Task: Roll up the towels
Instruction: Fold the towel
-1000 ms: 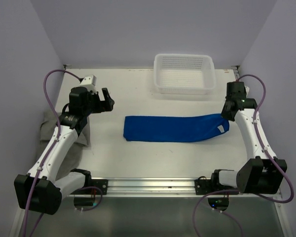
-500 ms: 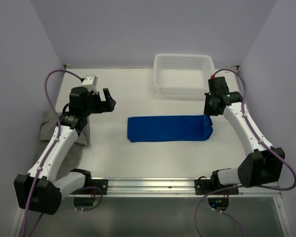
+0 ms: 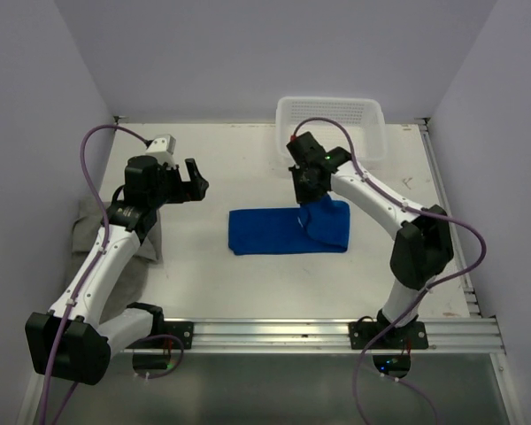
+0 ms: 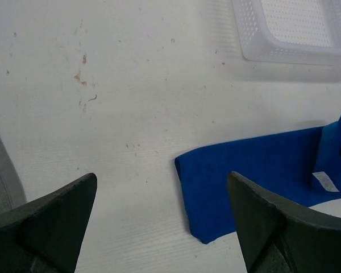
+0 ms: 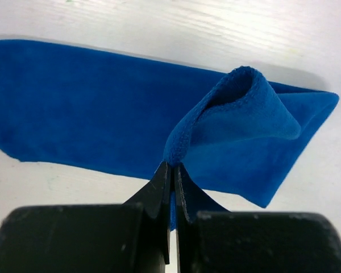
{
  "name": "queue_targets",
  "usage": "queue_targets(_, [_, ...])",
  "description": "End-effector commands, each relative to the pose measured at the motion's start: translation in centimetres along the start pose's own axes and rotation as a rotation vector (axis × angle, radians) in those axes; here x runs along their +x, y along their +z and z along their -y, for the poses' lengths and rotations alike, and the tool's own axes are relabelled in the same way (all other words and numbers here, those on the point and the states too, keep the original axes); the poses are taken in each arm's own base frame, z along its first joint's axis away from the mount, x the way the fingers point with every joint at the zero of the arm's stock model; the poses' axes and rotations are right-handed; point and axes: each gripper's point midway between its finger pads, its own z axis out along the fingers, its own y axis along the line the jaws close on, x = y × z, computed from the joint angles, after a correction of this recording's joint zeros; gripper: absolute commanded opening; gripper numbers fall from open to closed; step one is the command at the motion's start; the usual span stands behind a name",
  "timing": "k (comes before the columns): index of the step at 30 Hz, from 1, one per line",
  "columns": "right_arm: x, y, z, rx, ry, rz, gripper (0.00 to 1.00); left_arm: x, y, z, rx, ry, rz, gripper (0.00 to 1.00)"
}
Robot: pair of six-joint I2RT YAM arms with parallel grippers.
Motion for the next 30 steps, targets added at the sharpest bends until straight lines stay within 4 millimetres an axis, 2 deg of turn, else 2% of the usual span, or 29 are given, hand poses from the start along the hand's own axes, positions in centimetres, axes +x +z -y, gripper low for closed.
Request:
queue_targets(1, [-1.5, 0.2, -4.2, -0.065, 0.001, 0.017, 0.0, -0.1, 0.2, 0.4, 0.022, 0.015, 0.011, 1.0])
queue_targets(4, [-1.9, 0.5, -6.9, -0.103, -0.009, 0.019, 0.0, 0.0, 0.2, 0.4, 0.024, 0.017, 0.01, 1.0])
queue_targets(6, [-1.5, 1.4, -8.6, -0.129, -0.021, -0.002, 0.0, 0.0, 0.3, 0.4, 0.025, 0.017, 0.009, 1.0])
queue_targets(7, [-2.1, 1.1, -9.4, -0.146, -0.019, 0.01, 0.0, 0.0, 0.3, 0.5, 0.026, 0.017, 0.008, 1.0])
queue_targets(9, [-1.7, 1.6, -10.8, -0.155, -0.037, -0.01, 0.0, 0.0, 0.3, 0.5, 0.028, 0.017, 0.008, 0.99])
queue_targets(13, [-2.3, 1.0, -12.9, -0.191, -0.04, -0.003, 0.0, 0.0, 0.3, 0.4, 0.026, 0.018, 0.007, 1.0])
queue_targets(18, [-1.8, 0.7, -14.4, -0.227, -0.053, -0.02, 0.0, -0.1, 0.2, 0.6, 0.031, 0.019, 0.01, 1.0])
queue_targets(26, [0.2, 2.3, -15.8, -0.268, -0.063, -0.085, 0.0, -0.2, 0.1, 0.7, 0.034, 0.018, 0.014, 1.0])
queue_targets(30, [0.4, 2.9, -16.4, -0.277, -0.06, -0.096, 0.0, -0.1, 0.2, 0.6, 0.032, 0.016, 0.011, 1.0])
